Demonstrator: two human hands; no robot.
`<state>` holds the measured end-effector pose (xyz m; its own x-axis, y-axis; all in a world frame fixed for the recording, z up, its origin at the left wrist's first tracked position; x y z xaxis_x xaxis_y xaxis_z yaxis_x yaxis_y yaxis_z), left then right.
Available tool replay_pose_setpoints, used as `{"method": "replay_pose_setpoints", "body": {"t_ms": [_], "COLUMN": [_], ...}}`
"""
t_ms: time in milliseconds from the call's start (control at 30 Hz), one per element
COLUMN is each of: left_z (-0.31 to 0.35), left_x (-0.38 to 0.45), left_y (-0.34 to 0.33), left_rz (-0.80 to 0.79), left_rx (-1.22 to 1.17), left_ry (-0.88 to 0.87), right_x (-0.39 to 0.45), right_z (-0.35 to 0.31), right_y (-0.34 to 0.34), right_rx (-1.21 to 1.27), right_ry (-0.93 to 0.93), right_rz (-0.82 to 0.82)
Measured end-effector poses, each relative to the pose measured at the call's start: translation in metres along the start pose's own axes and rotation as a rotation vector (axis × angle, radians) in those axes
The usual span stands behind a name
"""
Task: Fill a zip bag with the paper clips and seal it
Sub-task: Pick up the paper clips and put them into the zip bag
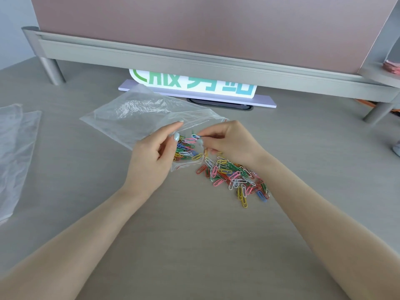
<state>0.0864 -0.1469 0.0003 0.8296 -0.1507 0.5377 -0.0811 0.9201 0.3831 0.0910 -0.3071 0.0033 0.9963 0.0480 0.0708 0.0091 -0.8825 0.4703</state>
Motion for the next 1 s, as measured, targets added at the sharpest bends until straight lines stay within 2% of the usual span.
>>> {"method": "replay_pose_setpoints", "body": {"t_ms": [267, 367, 467, 567, 667, 833, 1000], "left_z": [0.001, -0.002, -0.002, -0.001, -0.001, -0.003, 0.000], "left_x": [0.001, 0.002, 0.002, 0.002, 0.002, 0.001, 0.001], "left_y": [0.003, 0.002, 0.002, 0.003, 0.002, 0.002, 0.001], "left_rz": [0.030, 0.039, 0.042, 0.043, 0.029, 0.025, 0.025], "left_rx": [0.008, 0.006, -0.003, -0.010, -0.009, -0.016, -0.012], "left_ry": [-0.024, -0.029, -0.024, -0.018, -0.006, -0.009, -0.007], "right_x": [0.054, 0.063, 0.057, 0.049, 0.039, 0.016, -0.005], "right_z": [-0.013, -0.018, -0.023, -0.023, -0.018, -0.021, 0.010], "right_y": [-0.049, -0.060, -0.069, -0.066, -0.057, -0.032, 0.015], "right_rx": [-0.151, -0.294, -0.539, -0.385, -0.246, -0.205, -0.282], "right_ry": [0.070, 0.105, 0.140, 0.167, 0.119, 0.180, 0.103], "right_rz": [0.014, -0.023, -0.105, -0.112, -0.086, -0.074, -0.011]}}
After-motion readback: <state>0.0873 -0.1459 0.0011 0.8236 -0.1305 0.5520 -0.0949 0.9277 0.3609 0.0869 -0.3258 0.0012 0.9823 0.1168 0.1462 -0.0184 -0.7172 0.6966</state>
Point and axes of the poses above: each hand's wrist, its own x-axis towards the middle knuckle, its own y-axis out of the back of the hand, z = x × y, the point moved 9 cm from there along x, towards the middle knuckle, and after that the axes turned 4 degrees about x, right-handed, at the moved point
